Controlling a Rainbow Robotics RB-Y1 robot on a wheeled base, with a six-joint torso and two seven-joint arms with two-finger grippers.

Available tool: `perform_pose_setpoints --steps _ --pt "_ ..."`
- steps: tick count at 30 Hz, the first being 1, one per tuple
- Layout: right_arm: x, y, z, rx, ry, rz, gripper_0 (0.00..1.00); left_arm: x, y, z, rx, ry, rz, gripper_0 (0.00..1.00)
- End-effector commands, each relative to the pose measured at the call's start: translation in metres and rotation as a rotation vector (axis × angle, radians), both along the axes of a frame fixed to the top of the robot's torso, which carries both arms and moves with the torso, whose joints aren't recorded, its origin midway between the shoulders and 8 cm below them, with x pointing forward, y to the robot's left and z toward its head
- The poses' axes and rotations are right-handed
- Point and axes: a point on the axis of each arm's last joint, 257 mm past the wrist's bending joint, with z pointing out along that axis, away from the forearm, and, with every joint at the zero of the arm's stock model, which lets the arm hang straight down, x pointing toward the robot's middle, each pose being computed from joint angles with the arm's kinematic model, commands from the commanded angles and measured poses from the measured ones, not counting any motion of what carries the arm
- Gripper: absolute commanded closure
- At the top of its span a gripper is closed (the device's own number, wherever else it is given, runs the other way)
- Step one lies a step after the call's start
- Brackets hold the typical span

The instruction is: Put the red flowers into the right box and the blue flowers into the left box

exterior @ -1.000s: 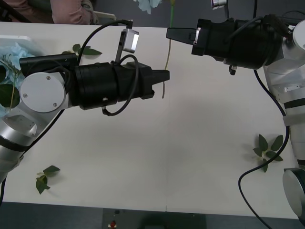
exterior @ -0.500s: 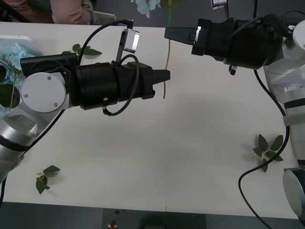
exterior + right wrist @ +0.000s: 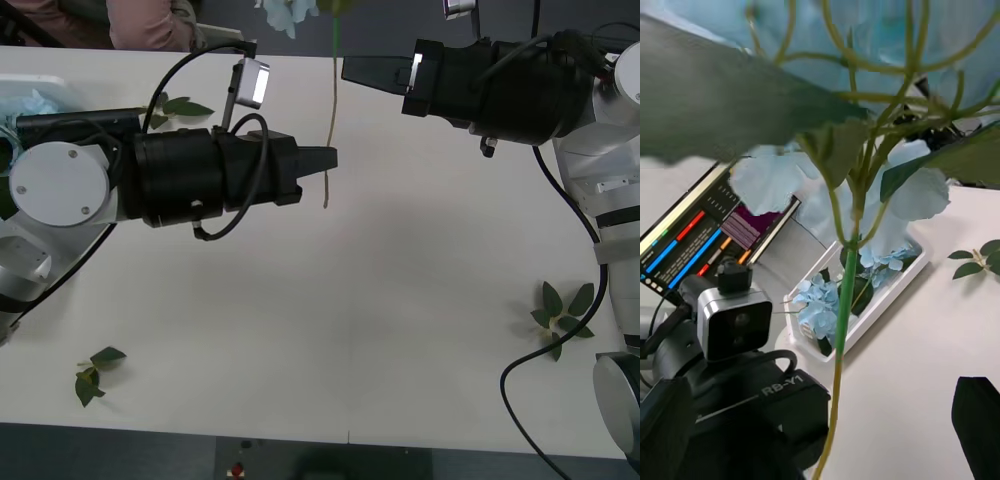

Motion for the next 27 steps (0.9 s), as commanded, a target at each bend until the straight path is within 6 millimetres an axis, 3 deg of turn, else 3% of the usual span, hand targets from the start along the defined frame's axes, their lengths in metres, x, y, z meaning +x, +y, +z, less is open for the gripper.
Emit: perform_pose_setpoints --steps 1,6,10,15,18,25,27 --pt "-0.011 0.016 0.024 0.020 -0.064 0.034 0.00 0.012 0.040 0.020 -0.008 -0.011 0.067 1.00" --pt "-0.010 0.011 0.017 0.012 -0.052 0.027 0.00 0.018 0.087 0.030 -0.003 0.012 0.114 1.00" --pt "-0.010 -0.008 0.023 -0.035 -0.085 0.018 0.00 0.024 0.143 0.036 0.025 0.044 0.172 1.00" --pt "-0.015 -0.042 0.017 -0.130 -0.117 0.025 0.00 0.022 0.211 0.040 -0.020 0.123 0.236 1.00" --pt "-0.025 -0.066 0.011 -0.197 -0.134 0.046 0.00 0.017 0.262 0.045 -0.070 0.170 0.290 1.00" --pt "-0.047 -0.113 0.002 -0.301 -0.217 0.089 0.00 0.004 0.366 0.030 -0.161 0.278 0.418 1.00" --pt "-0.050 -0.126 -0.001 -0.322 -0.252 0.090 0.00 0.000 0.387 0.023 -0.187 0.307 0.444 1.00"
